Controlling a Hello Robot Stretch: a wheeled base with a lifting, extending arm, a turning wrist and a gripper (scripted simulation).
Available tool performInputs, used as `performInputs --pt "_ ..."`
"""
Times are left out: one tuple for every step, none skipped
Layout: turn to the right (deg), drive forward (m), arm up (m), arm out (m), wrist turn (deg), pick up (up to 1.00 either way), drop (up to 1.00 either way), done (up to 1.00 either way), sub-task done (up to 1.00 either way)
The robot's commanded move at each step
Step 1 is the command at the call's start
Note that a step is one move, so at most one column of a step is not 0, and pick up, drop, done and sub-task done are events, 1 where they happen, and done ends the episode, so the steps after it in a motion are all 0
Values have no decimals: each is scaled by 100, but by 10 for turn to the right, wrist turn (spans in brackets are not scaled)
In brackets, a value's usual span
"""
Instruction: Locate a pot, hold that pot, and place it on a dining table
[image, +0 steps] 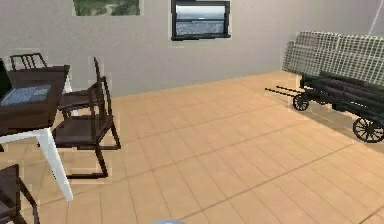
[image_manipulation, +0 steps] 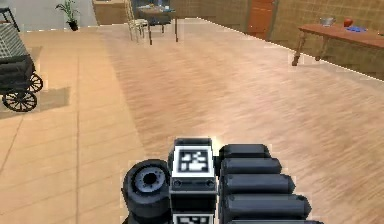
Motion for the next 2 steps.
performInputs --pt "-30 0 0 0 0 0 0 0 0" --pt "0 100 0 0 0 0 0 0 0"
